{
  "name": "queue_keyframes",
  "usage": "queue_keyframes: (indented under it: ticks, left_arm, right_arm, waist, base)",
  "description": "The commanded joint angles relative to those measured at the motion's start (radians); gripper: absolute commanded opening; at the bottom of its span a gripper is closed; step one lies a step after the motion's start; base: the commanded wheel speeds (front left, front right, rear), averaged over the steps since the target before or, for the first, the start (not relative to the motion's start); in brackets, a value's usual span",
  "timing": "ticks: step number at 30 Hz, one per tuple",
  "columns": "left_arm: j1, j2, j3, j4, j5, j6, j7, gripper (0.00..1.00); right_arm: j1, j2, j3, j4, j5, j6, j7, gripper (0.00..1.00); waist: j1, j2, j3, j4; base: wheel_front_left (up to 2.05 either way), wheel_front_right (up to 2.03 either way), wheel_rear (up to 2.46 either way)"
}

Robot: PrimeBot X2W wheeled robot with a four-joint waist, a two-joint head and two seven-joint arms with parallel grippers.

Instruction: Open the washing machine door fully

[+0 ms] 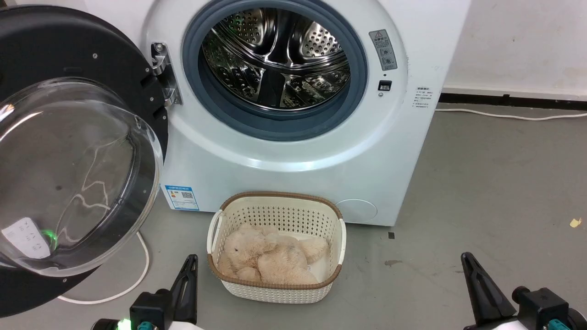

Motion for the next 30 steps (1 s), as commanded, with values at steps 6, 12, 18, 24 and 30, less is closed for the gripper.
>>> queue_keyframes:
  ticks: [6, 12, 18, 24, 30]
  left_arm:
    - [-0.021, -0.01, 0.016, -0.008, 0.015, -0.01, 0.016, 0.0]
    - [-0.025, -0.016, 0.026, -0.012, 0.024, -0.014, 0.029, 0.0]
    - [-0.03, -0.021, 0.036, -0.016, 0.033, -0.019, 0.041, 0.0]
    - [-0.035, -0.026, 0.046, -0.02, 0.042, -0.024, 0.053, 0.0]
    - [-0.039, -0.032, 0.056, -0.024, 0.051, -0.028, 0.065, 0.0]
  right_arm:
    - [-0.023, 0.001, 0.004, -0.007, -0.012, 0.0, 0.017, 0.0]
    - [-0.03, 0.001, 0.007, -0.009, -0.016, 0.0, 0.029, 0.0]
    - [-0.037, 0.001, 0.01, -0.011, -0.02, 0.0, 0.041, 0.0]
    - [-0.044, 0.001, 0.013, -0.013, -0.024, 0.0, 0.054, 0.0]
    - [-0.051, 0.001, 0.015, -0.015, -0.027, 0.0, 0.066, 0.0]
  waist:
    - [-0.0001, 0.0, 0.002, -0.003]
    - [-0.0001, 0.0, 0.003, -0.005]
    - [-0.0001, 0.0, 0.005, -0.008]
    - [-0.0001, 0.0, 0.006, -0.011]
    - [-0.0001, 0.0, 0.008, -0.013]
  base:
    - [0.0, 0.0, 0.0]
    - [0.0, 0.0, 0.0]
    - [0.0, 0.0, 0.0]
    - [0.0, 0.0, 0.0]
    - [0.0, 0.0, 0.0]
